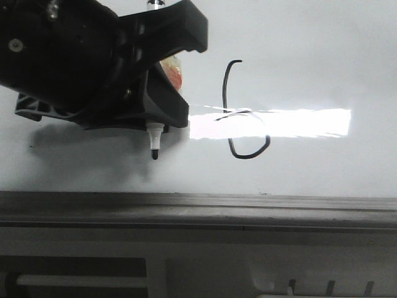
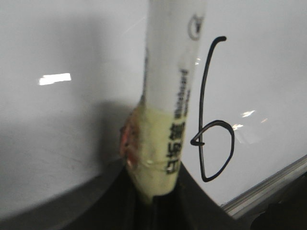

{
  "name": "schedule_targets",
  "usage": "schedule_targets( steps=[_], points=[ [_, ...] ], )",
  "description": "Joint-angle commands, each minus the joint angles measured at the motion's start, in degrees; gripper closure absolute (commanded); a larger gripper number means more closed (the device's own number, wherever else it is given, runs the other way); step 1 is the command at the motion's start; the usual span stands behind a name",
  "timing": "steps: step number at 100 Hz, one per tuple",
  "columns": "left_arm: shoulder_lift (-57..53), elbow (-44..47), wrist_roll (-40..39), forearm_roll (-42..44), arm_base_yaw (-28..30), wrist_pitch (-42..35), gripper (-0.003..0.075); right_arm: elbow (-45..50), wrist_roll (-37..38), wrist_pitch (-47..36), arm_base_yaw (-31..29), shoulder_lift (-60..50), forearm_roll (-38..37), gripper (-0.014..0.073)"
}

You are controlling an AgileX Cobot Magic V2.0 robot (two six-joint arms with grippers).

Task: Write number 6 on whiteboard

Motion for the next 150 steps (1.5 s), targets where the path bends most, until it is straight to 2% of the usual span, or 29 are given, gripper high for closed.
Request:
schedule_targets(
  steps=[1,18,25,38,65,87,132,137,142,150],
  points=[
    [0.7,-0.6,-0.3,-0.4,0.4,-6.9,0.0739,-1.4,0.3,-3.7,-0.3,0.2,0.1,0.0653],
    [0.7,-0.6,-0.3,-0.4,0.4,-6.9,0.0717,-1.4,0.3,-3.7,-0.3,0.2,0.1,0.0653],
    [0.7,-0.6,-0.3,-0.4,0.4,-7.0,0.0645,-1.4,0.4,-3.7,-0.3,0.2,0.6,0.0653],
    [0.7,-0.6,-0.3,-0.4,0.4,-8.0,0.0442,-1.4,0.4,-3.7,-0.3,0.2,1.3,0.0653],
    [0.7,-0.6,-0.3,-0.4,0.4,-8.6,0.0286,-1.4,0.4,-3.4,-0.3,0.2,1.4,0.0653],
    [-0.2,-0.6,-0.3,-0.4,0.4,-8.6,0.012,-1.4,0.4,-3.4,-0.3,0.2,1.4,0.0653],
    [-11.5,-0.1,0.8,3.7,0.4,-10.3,0.0131,-1.4,0.4,-0.9,-0.3,-1.2,1.4,0.0653],
    [-13.6,0.5,2.1,3.7,0.4,-10.3,0.0172,-1.4,0.4,-0.7,-0.3,-2.7,0.1,0.0652],
    [-16.4,1.5,4.7,3.7,0.4,-9.9,0.0253,-1.4,0.4,-0.1,-0.4,-4.5,-2.5,0.0644],
    [-22.5,4.0,8.9,3.7,0.4,-9.8,0.0454,-1.2,2.1,1.1,-0.4,-8.8,-9.7,0.0644]
  ],
)
